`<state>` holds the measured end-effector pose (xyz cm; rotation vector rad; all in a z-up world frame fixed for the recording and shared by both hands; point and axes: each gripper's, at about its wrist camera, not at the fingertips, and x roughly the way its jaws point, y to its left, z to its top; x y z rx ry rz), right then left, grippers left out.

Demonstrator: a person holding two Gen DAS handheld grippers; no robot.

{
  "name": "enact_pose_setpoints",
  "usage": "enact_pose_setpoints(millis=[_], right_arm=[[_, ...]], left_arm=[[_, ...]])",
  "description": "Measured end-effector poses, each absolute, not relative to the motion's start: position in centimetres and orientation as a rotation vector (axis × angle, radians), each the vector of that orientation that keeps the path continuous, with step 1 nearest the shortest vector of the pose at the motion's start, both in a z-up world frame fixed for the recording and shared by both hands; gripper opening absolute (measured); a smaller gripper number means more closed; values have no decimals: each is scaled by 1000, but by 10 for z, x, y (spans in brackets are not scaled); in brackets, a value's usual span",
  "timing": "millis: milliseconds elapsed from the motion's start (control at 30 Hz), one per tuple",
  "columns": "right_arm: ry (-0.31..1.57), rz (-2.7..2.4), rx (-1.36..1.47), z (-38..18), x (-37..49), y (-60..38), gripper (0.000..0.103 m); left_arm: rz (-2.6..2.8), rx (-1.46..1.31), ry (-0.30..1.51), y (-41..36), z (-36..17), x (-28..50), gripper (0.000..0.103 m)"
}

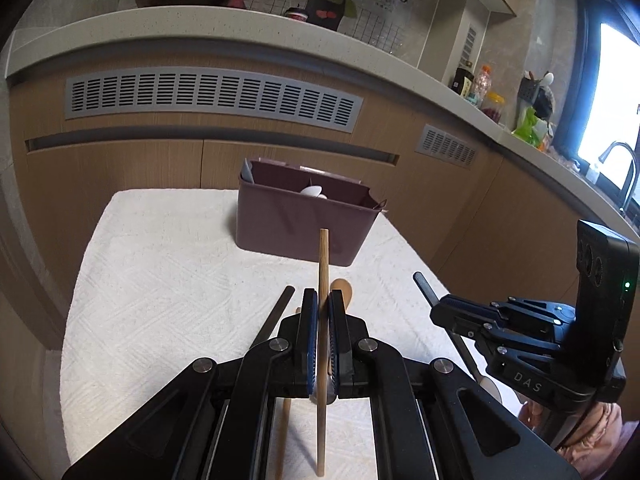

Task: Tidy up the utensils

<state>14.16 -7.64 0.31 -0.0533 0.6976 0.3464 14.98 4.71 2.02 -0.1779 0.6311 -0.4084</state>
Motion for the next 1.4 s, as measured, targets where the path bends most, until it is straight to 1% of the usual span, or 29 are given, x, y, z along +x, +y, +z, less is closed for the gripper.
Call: enact_pose_setpoints(millis=[333,667,867,967,1033,1100,1133,1167,1300,1400], right_arm=[[671,353,-46,14,137,-78,11],[637,355,-43,23,145,-80,11],[676,353,-30,11,149,-86,11],[694,346,-33,5,151,-88,11],[710,345,-29,0,153,-88,11],[731,346,-24,-6,156,-88,11],[738,346,-23,-9,156,-88,11],[746,346,-24,-12,157,-87,11],[759,349,-28,-18,158,-86,11],[761,351,-24,-19,159,-87,11]], left_arm=[[-413,-188,579,52,42,140,6],[-414,-159,528,43,62,156,4],[-384,-138,576,42,51,166,4],[-353,-114,664,45,32,177,7],[-346,-100,768,47,9,190,7],[-339,-104,856,48,-12,201,16],[-337,-125,906,50,-24,209,27],[-324,-153,946,52,-36,217,35],[-251,-201,1049,56,-64,248,39],[-204,-201,1127,50,-79,275,39]])
